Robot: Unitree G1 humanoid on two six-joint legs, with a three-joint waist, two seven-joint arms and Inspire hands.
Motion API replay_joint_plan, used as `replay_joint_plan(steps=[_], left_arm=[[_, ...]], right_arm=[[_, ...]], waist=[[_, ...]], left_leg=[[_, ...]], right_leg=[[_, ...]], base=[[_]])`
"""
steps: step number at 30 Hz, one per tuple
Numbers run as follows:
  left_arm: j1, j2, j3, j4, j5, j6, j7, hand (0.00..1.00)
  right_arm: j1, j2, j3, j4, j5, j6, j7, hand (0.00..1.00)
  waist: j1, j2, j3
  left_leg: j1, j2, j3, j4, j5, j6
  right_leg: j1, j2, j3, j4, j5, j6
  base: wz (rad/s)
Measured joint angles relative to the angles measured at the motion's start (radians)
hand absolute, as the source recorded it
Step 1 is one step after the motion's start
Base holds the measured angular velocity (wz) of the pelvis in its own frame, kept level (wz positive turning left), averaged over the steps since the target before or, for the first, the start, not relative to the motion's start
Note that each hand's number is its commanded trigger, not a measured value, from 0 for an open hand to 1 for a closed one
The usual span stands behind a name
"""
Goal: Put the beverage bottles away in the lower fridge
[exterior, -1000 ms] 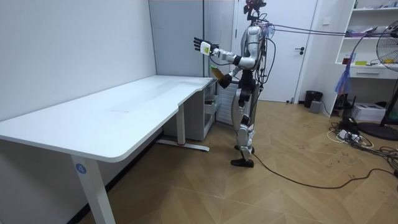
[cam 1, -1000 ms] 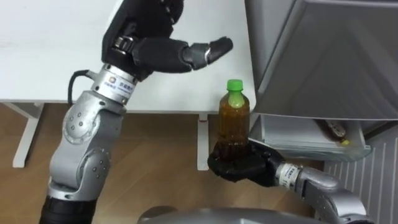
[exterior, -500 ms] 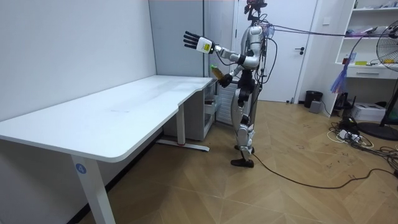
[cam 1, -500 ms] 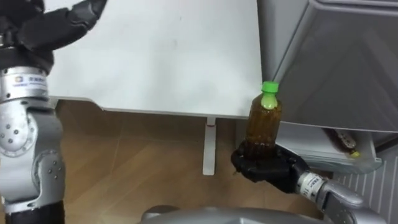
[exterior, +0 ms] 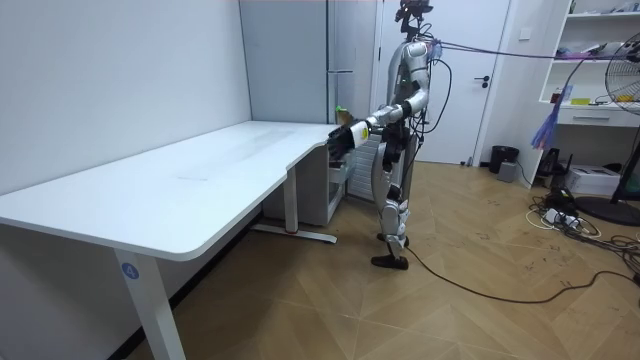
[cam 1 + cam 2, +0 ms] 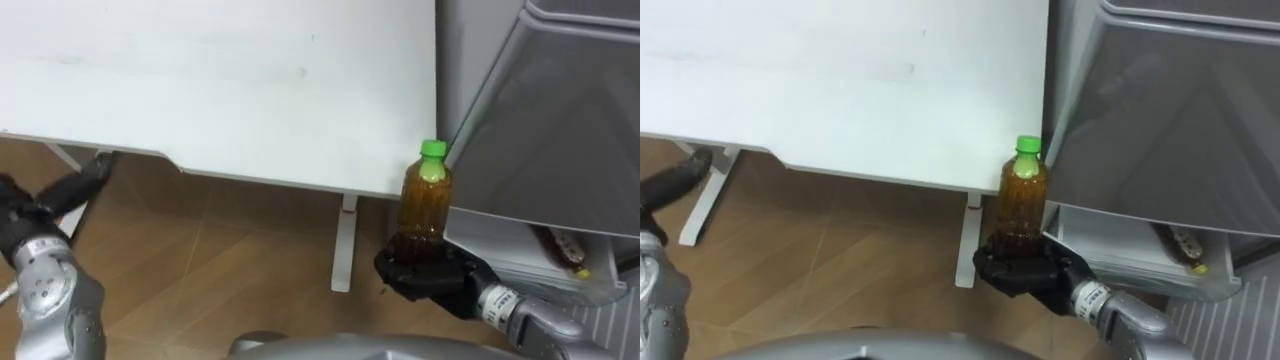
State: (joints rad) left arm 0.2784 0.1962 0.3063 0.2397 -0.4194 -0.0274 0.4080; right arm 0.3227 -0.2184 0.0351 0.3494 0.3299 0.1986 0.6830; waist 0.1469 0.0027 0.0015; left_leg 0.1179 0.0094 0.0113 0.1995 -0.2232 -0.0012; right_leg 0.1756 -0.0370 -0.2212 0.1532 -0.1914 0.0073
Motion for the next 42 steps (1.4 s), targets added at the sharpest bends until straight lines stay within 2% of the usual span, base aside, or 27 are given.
replay_joint_plan(steps=[6, 9, 13, 16, 18, 21, 24, 28, 30, 37, 42], left_arm=[[0.020, -0.005, -0.067, 0.197, -0.004, 0.015, 0.022, 0.00], [0.045, -0.007, -0.100, 0.238, -0.013, 0.027, 0.020, 0.00], [0.047, -0.007, -0.127, 0.323, -0.027, 0.044, 0.002, 0.00], [0.063, -0.006, -0.133, 0.406, -0.037, 0.057, -0.020, 0.00], [0.063, -0.007, -0.140, 0.494, -0.047, 0.075, -0.053, 0.00], [0.072, -0.007, -0.147, 0.566, -0.034, 0.107, -0.098, 0.00], [0.088, -0.008, -0.148, 0.621, -0.008, 0.119, -0.146, 0.00], [0.083, -0.007, -0.176, 0.682, 0.049, 0.130, -0.177, 0.00], [0.073, -0.008, -0.212, 0.700, 0.081, 0.141, -0.205, 0.00], [0.061, -0.008, -0.212, 0.705, 0.124, 0.148, -0.283, 0.00], [0.004, -0.012, -0.213, 0.732, 0.190, 0.150, -0.313, 0.00]], right_arm=[[0.000, 0.002, 0.029, 0.023, 0.057, 0.003, -0.041, 1.00], [0.009, 0.003, 0.036, 0.036, 0.109, 0.010, -0.072, 1.00], [0.010, -0.003, 0.053, 0.074, 0.141, 0.012, -0.103, 1.00], [0.020, -0.003, 0.057, 0.088, 0.139, 0.017, -0.102, 1.00], [0.018, -0.003, 0.054, 0.155, 0.141, 0.014, -0.105, 1.00], [0.014, -0.004, 0.045, 0.245, 0.137, 0.022, -0.137, 1.00], [0.022, -0.003, 0.018, 0.307, 0.139, 0.021, -0.147, 1.00], [-0.006, -0.009, 0.010, 0.404, 0.184, 0.010, -0.158, 1.00], [-0.021, -0.008, 0.011, 0.476, 0.231, -0.010, -0.159, 1.00], [-0.032, 0.002, -0.005, 0.593, 0.375, -0.049, -0.156, 1.00], [-0.042, 0.011, -0.037, 0.689, 0.473, -0.057, -0.149, 1.00]], waist=[[-0.005, -0.007, 0.0011], [-0.010, -0.016, 0.0028], [-0.018, -0.022, 0.0003], [-0.036, -0.023, -0.0024], [-0.043, -0.023, -0.0035], [-0.057, -0.022, -0.0034], [-0.068, -0.016, -0.0026], [-0.090, -0.018, -0.0008], [-0.100, -0.020, -0.0008], [-0.119, -0.026, -0.0058], [-0.124, -0.026, -0.0065]], left_leg=[[-0.001, -0.001, -0.001, -0.007, 0.000, 0.000], [-0.004, -0.001, -0.001, -0.006, 0.000, 0.000], [-0.006, -0.004, -0.001, -0.002, 0.000, 0.000], [0.000, -0.005, 0.001, -0.006, 0.000, 0.000], [0.007, -0.004, 0.007, -0.013, 0.000, 0.000], [0.000, -0.003, 0.009, -0.015, -0.001, 0.001], [-0.003, -0.002, 0.017, -0.020, -0.001, 0.001], [-0.005, -0.002, 0.020, -0.020, -0.001, 0.001], [-0.004, -0.002, 0.032, -0.018, -0.001, 0.001], [-0.004, 0.001, 0.073, -0.027, -0.001, 0.001], [-0.003, 0.002, 0.079, -0.032, -0.001, 0.001]], right_leg=[[0.000, 0.000, 0.002, -0.002, 0.000, 0.000], [-0.002, 0.000, 0.003, -0.005, -0.001, 0.001], [-0.001, -0.002, -0.002, -0.014, -0.001, 0.002], [0.006, -0.002, -0.001, -0.017, -0.001, 0.002], [0.002, -0.002, 0.002, -0.016, -0.001, 0.002], [-0.003, -0.003, 0.001, -0.016, -0.001, 0.002], [-0.005, -0.002, 0.007, -0.015, -0.001, 0.002], [-0.003, -0.002, 0.009, -0.018, -0.002, 0.003], [-0.004, -0.002, 0.013, -0.019, -0.004, 0.006], [-0.019, -0.003, 0.030, -0.017, -0.005, 0.007], [-0.023, -0.003, 0.031, -0.016, -0.004, 0.008]], base=[[0.00], [0.00], [0.02], [0.00], [-0.06], [-0.02], [-0.04], [0.02], [0.02], [-0.09], [0.00]])
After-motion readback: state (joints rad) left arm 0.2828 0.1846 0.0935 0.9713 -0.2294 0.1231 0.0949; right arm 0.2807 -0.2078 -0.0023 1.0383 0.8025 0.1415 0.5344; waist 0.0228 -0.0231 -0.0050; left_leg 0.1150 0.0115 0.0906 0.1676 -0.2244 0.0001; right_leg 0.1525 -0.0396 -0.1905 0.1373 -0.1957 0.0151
